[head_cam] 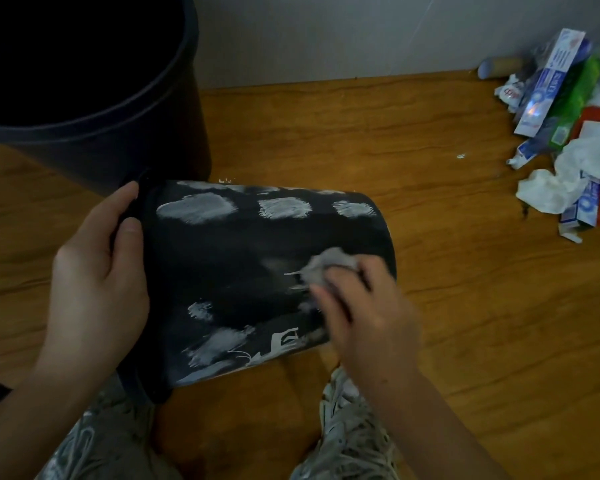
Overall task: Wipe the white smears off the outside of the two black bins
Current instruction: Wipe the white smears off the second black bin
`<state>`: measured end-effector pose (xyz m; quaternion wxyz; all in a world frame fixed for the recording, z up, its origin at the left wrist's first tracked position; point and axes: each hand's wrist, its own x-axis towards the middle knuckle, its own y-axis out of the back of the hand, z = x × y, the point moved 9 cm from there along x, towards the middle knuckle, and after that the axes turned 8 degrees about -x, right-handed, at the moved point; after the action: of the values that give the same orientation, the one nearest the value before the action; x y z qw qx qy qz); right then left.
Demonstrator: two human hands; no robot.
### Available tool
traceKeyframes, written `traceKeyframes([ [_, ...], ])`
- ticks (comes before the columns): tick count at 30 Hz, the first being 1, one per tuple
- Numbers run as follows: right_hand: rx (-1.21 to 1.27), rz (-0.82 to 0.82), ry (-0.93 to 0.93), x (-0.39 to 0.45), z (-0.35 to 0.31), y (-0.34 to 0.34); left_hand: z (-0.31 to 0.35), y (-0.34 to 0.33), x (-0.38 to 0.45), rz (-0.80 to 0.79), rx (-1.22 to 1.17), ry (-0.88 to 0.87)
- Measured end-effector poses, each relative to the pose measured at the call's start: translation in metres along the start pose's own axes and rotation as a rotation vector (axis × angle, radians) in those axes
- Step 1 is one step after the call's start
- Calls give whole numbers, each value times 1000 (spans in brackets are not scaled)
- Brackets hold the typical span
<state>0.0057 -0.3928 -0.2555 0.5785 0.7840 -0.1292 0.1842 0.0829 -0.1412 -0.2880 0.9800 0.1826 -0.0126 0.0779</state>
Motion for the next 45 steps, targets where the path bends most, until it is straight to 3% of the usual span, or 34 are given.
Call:
traceKeyframes([
  [5, -82, 6, -168, -6, 27, 8, 5, 1, 0, 5, 42, -11],
  [11, 28, -91, 102, 15, -43, -13, 12, 2, 0, 24, 85, 2],
  [19, -112, -42, -204, 3, 36, 9, 23, 0, -8, -10, 63, 35],
  [27, 71, -84, 187, 17, -74, -22, 19, 2, -9, -3, 72, 64],
  [35, -151, -17, -207, -9, 44, 9, 24, 0, -6, -7, 41, 73],
  [39, -90, 35, -290, -12, 48, 8, 24, -1, -4, -6, 34, 72],
  [41, -66, 52, -226, 1, 28, 2, 23, 0, -3, 0, 31, 65],
  [45, -5, 1, 108, 31, -48, -14, 20, 1, -6, 8, 64, 38],
])
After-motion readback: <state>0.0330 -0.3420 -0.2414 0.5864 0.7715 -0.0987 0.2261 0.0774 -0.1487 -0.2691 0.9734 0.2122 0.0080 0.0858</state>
